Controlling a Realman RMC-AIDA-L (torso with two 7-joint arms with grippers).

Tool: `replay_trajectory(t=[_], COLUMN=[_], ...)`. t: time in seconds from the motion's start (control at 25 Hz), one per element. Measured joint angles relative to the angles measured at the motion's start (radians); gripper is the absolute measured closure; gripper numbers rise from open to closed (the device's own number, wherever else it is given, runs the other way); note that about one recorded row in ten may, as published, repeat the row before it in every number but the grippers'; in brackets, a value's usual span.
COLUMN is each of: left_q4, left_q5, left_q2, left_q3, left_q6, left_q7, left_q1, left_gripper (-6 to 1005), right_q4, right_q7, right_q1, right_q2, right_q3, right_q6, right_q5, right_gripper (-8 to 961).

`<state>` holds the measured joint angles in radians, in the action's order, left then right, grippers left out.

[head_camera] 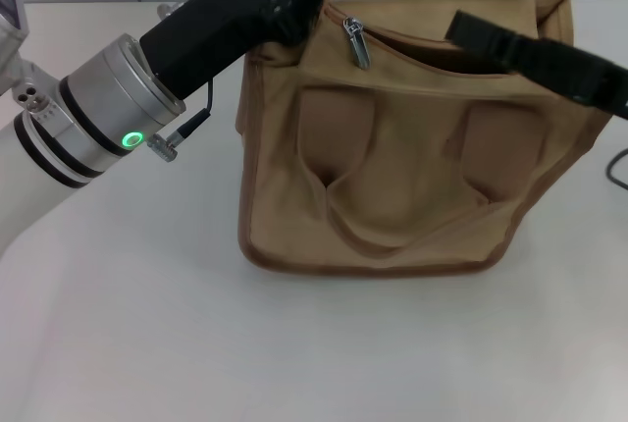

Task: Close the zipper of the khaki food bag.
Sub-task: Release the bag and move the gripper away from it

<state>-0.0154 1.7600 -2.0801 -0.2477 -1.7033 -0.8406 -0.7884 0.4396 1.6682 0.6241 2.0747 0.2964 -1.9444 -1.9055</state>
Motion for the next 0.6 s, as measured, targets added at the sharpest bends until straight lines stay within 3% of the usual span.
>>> replay_trajectory(t=[0.24, 0.44, 0.6], left_q4=[0.000, 0.004, 0.014], left_q5=[0.002, 0.003, 0.003], left_q2=[0.000, 0.000, 0.000], left_q3=[-0.004, -0.004, -0.004], left_q6=[-0.007, -0.007, -0.003], left_q7=[-0.001, -0.003, -0.002], left_q1=[-0.005, -0.019, -0.028], left_gripper=[938, 939, 939], right_q4=[-0.010, -0.019, -0.026], right_q7=[0.002, 0.005, 0.005], right_q1=[0.019, 0.044, 0.059], right_q2=[0.002, 0.006, 0.007], right_q3=[0.090, 0.105, 0.109], right_q6=[0.081, 0.091, 0.125], right_q5=[0.005, 0.008, 0.004], right_gripper=[638, 460, 464])
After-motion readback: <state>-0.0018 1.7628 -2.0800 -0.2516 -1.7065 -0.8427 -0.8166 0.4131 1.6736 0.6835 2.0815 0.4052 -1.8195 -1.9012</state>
